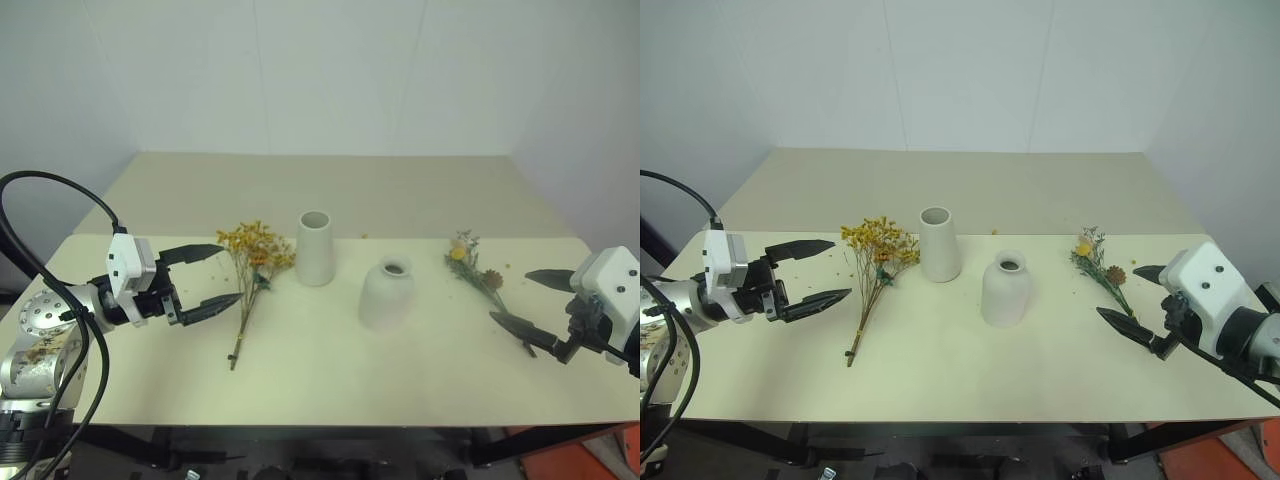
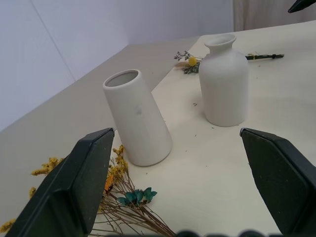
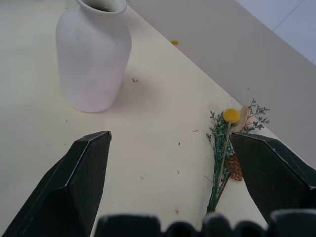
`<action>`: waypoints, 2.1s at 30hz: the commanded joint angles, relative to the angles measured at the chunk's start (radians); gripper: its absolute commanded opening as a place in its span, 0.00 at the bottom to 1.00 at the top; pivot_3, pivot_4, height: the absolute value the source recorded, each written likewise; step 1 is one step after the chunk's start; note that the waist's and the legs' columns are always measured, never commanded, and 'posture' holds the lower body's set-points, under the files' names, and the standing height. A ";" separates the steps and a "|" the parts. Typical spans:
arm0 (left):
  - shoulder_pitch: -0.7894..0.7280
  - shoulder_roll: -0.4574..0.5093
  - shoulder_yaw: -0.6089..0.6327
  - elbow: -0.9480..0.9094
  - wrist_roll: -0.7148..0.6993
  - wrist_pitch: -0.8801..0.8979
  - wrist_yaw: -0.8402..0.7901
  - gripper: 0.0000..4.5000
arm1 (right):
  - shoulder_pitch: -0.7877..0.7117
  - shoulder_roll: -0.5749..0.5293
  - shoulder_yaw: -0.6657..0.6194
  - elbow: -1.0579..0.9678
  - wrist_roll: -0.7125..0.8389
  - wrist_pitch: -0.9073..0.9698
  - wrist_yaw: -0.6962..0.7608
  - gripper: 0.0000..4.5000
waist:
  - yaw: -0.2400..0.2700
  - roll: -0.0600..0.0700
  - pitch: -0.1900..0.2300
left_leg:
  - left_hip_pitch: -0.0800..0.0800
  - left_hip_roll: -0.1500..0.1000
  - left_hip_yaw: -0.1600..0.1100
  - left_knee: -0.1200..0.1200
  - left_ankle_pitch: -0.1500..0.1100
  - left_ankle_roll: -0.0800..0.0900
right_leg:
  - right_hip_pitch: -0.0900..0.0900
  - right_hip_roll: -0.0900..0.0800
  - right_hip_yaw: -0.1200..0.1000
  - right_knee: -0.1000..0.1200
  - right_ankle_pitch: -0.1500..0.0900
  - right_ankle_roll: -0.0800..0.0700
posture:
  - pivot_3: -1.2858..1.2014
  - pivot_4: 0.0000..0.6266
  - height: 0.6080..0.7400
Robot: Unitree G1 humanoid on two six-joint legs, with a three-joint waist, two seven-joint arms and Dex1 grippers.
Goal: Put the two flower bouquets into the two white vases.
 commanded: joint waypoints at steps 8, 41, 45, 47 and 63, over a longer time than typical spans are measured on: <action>-0.027 0.003 -0.007 -0.007 0.006 -0.019 0.005 0.99 | 0.012 0.007 -0.032 -0.019 0.001 -0.018 0.004 1.00 | 0.000 0.000 0.000 | 0.000 0.000 0.001 0.000 0.000 0.000 | 0.000 0.000 0.001 0.000 0.000 0.000 | 0.52 0.24 1.00; -0.378 -0.288 -0.453 -0.077 0.160 0.031 0.066 0.99 | -0.643 0.048 0.624 0.935 -0.345 -0.094 0.011 1.00 | -0.017 0.000 0.000 | 0.001 -0.001 0.008 0.000 0.000 0.001 | -0.001 0.001 0.009 -0.002 0.004 0.002 | 0.52 0.24 1.00; -0.394 -0.318 -0.472 -0.059 0.185 0.025 0.071 0.99 | -0.755 0.091 0.659 1.114 -0.376 -0.127 0.038 1.00 | -0.017 0.001 0.001 | -0.001 -0.001 0.008 0.000 0.000 0.001 | -0.003 0.001 0.009 -0.002 0.004 0.002 | 0.52 0.24 1.00; -0.397 -0.327 -0.480 -0.057 0.195 0.023 0.070 0.99 | -0.801 0.107 0.670 1.194 -0.394 -0.135 0.040 1.00 | -0.016 0.001 0.001 | -0.002 -0.002 0.008 0.000 0.000 0.001 | -0.004 0.000 0.009 -0.002 0.005 0.002 | 0.52 0.24 1.00; -0.366 -0.328 -0.485 -0.052 0.235 -0.007 0.064 1.00 | -0.940 0.151 0.661 1.408 -0.418 -0.116 0.095 0.36 | -0.025 0.001 0.001 | -0.001 -0.002 0.009 0.000 0.000 0.001 | -0.004 0.000 0.010 -0.002 0.006 0.003 | 0.52 0.24 1.00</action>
